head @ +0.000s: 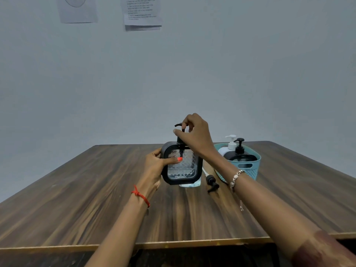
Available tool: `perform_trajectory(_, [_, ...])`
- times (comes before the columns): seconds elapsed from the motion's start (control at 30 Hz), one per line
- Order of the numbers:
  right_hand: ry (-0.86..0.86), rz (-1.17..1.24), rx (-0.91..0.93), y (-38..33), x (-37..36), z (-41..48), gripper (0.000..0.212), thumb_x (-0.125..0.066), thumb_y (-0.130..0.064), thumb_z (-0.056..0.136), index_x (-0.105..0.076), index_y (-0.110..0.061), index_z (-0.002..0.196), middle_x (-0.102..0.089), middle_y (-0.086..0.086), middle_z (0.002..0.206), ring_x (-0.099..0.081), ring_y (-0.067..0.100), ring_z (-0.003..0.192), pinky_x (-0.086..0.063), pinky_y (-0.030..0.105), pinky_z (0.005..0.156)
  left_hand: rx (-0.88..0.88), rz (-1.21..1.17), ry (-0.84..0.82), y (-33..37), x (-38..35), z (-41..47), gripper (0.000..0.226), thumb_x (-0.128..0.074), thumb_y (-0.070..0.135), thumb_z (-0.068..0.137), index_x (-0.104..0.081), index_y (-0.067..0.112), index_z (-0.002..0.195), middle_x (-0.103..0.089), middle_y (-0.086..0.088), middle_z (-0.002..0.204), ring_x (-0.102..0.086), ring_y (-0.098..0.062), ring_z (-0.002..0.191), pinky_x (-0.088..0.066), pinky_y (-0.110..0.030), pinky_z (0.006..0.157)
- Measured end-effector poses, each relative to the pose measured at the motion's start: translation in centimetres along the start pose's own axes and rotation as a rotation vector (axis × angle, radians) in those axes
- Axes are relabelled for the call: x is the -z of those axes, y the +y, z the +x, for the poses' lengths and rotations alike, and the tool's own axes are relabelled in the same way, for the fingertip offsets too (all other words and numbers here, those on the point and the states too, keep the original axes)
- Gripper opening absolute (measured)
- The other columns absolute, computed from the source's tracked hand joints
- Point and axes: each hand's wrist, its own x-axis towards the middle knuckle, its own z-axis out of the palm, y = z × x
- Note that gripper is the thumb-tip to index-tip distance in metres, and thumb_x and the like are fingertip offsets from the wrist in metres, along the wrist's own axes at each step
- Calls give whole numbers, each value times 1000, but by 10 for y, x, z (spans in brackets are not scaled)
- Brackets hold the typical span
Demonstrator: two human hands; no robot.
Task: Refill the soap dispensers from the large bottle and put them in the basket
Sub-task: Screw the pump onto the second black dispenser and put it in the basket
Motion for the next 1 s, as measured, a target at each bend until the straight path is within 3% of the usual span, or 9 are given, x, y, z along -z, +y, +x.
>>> perform_trajectory(0.13, [52, 319, -125, 14, 38, -4, 11, -71, -11, 77, -60, -9, 79, -51, 3, 70, -47, 11, 67, -38, 17, 61, -19, -15, -43, 6, -21, -3, 37, -74, -15, 58, -65, 5, 88, -70, -12, 87, -69, -23, 73, -60, -32, 64])
perform_trajectory(0.27, [-85, 407, -268, 35, 78, -8, 17, -68, -21, 81, -67, -11, 95, -64, 4, 87, -59, 11, 77, -46, 19, 68, -61, -85, -92, 15, -53, 1, 35, -72, -16, 61, -65, 4, 89, -71, -10, 84, -70, -21, 69, -60, -34, 66])
perform_trajectory(0.33, [-158, 391, -298, 45, 97, -7, 20, -61, -23, 87, -68, -13, 102, -68, 5, 96, -63, 14, 86, -49, 26, 76, -89, -99, -104, 17, -71, 7, 34, -72, -15, 61, -66, 5, 88, -71, -8, 82, -70, -21, 70, -60, -36, 70])
perform_trajectory(0.43, [-218, 332, -331, 56, 126, 3, 31, -57, -29, 89, -64, -18, 117, -68, 2, 110, -62, 16, 102, -49, 32, 83, -111, -106, -135, 20, -98, 16, 31, -72, -14, 64, -65, 5, 87, -71, -5, 79, -70, -15, 65, -59, -29, 64])
perform_trajectory(0.53, [-305, 286, -350, 65, 151, 19, 36, -55, -24, 92, -57, -17, 127, -65, 3, 116, -61, 14, 104, -50, 33, 82, -122, -120, -166, 21, -120, 29, 29, -74, -8, 67, -66, 4, 92, -71, -5, 81, -69, -17, 68, -58, -29, 68])
perform_trajectory(0.67, [-298, 274, -325, 86, 172, 45, 35, -55, -18, 92, -55, -15, 128, -64, 7, 119, -59, 20, 110, -50, 39, 90, -162, -66, -193, 19, -150, 56, 36, -75, 1, 71, -62, 4, 105, -69, -6, 92, -67, -17, 81, -55, -29, 76])
perform_trajectory(0.8, [-264, 325, -306, 111, 176, 69, 36, -53, -9, 92, -53, -12, 128, -63, 5, 116, -60, 16, 105, -51, 31, 83, -212, 13, -176, 15, -174, 87, 46, -73, 6, 76, -55, 7, 118, -64, -6, 104, -62, -20, 95, -53, -34, 86])
perform_trajectory(1.0, [-229, 322, -288, 153, 164, 97, 37, -51, -5, 92, -51, -9, 129, -62, 5, 115, -62, 9, 100, -51, 22, 77, -215, 65, -161, -1, -193, 133, 34, -64, 3, 83, -51, 14, 112, -61, -7, 104, -61, -25, 98, -52, -46, 91])
